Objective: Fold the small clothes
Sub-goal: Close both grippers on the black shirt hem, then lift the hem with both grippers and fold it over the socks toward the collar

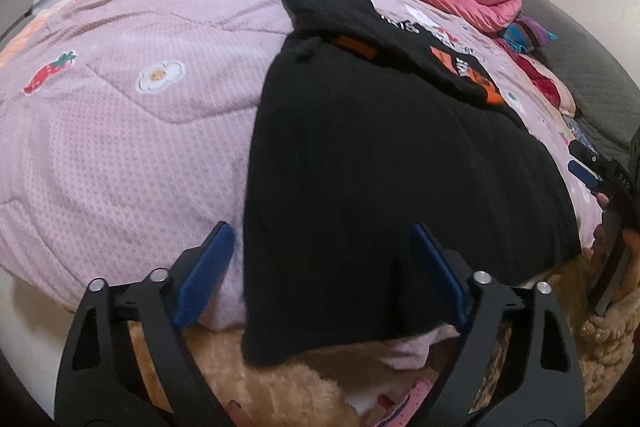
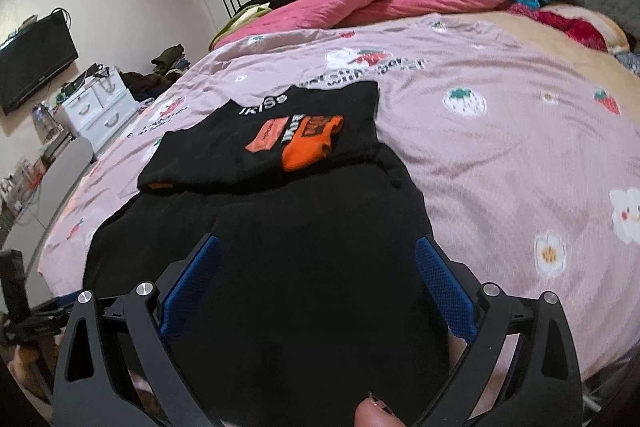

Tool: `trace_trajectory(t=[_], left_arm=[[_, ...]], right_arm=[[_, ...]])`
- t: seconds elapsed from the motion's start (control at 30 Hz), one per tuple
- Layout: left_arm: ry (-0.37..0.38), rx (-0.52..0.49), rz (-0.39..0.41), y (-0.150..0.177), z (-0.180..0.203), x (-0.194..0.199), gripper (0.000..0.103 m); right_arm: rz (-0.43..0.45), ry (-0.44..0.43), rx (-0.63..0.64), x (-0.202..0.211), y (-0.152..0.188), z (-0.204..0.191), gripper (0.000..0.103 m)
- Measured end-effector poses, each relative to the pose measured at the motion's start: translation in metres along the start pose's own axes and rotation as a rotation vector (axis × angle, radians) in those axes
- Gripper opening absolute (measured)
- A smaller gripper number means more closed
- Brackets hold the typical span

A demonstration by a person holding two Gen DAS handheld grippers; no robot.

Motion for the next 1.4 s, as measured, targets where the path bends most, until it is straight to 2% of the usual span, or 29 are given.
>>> trace_trajectory(t=[0.23, 0.43, 0.67, 0.73, 0.77, 0.83, 0.9, 0.93, 1.17, 1.3, 1.4], left_arm=[[0.011, -0.010, -0.018, 0.012, 0.003, 0.001, 0.060], [0.031, -0.012, -0.026, 0.018, 0.002, 0.002, 0.057], [0.044, 0.009, -0.027, 0.018, -0.001, 0.000, 0.057], [0.042, 0.012, -0.028, 0.019, -0.001, 0.001, 0.057], [0.042, 0.013, -0.028, 0.019, -0.002, 0.000, 0.057], [0.046, 0.022, -0.027, 0.018, -0.004, -0.001, 0.057], [0.053, 0.036, -0.024, 0.017, -0.005, -0.002, 0.056], [0.051, 0.043, -0.021, 0.017, -0.007, -0.001, 0.052], [0.029, 0.093, -0.015, 0.018, -0.018, 0.002, 0.026], [0.046, 0.107, -0.008, 0.016, -0.021, 0.006, 0.005], [0.062, 0.098, 0.005, 0.014, -0.018, 0.012, 0.003]], right_arm=[[-0.081, -0.013, -0.018, 0.014, 0.025, 0.008, 0.097], [-0.163, 0.025, 0.006, 0.023, 0.049, 0.014, 0.097], [-0.251, 0.038, -0.047, 0.022, 0.069, 0.034, 0.094], [-0.268, 0.049, -0.046, 0.020, 0.070, 0.036, 0.075], [-0.269, 0.066, -0.038, 0.020, 0.071, 0.037, 0.071], [-0.248, 0.125, -0.028, 0.023, 0.071, 0.041, 0.038], [-0.225, 0.142, -0.019, 0.030, 0.071, 0.044, 0.020], [-0.210, 0.130, -0.019, 0.034, 0.071, 0.046, 0.010], [-0.119, 0.001, 0.024, 0.056, 0.062, 0.031, 0.007], [-0.063, -0.063, -0.005, 0.065, 0.048, 0.029, 0.007], [-0.020, -0.073, -0.006, 0.071, 0.037, 0.027, 0.007]])
Point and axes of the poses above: each gripper's, at about its wrist camera, not at the fingertips, and x roughly against the way its jaws point, z to its right, y to its underside, the point moved 2 cm from there along -x, roughly the way its jaws point, and after that the axes turned 3 degrees about -x, right-handed, at the moved point
